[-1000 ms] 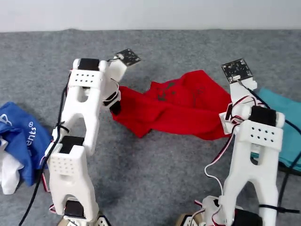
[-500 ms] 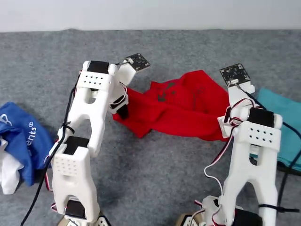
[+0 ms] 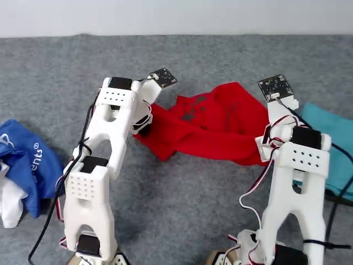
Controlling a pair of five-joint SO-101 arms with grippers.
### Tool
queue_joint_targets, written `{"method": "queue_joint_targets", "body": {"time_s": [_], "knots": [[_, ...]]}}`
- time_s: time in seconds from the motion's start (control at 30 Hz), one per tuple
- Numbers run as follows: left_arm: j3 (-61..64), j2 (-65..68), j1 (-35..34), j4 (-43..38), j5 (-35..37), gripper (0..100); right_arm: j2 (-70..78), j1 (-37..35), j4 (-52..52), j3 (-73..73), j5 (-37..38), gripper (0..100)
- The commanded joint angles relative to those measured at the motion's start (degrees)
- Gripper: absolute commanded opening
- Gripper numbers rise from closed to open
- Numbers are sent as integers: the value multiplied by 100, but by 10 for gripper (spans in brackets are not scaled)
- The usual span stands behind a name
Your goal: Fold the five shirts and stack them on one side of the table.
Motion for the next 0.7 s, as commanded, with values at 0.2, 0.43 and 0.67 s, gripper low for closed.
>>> {"method": "queue_joint_targets", "body": {"time_s": [0.2, 0.43, 0.67], "knots": [[-171, -149, -18, -26, -26, 6, -31, -13, -84, -35, -35, 10], [-1552, -149, -35, 1037, -9, 5, -163, -13, 48, -167, -35, 10], [-3846, -466, -440, 1749, 1099, 5, -866, -57, 505, -844, -9, 10]]}}
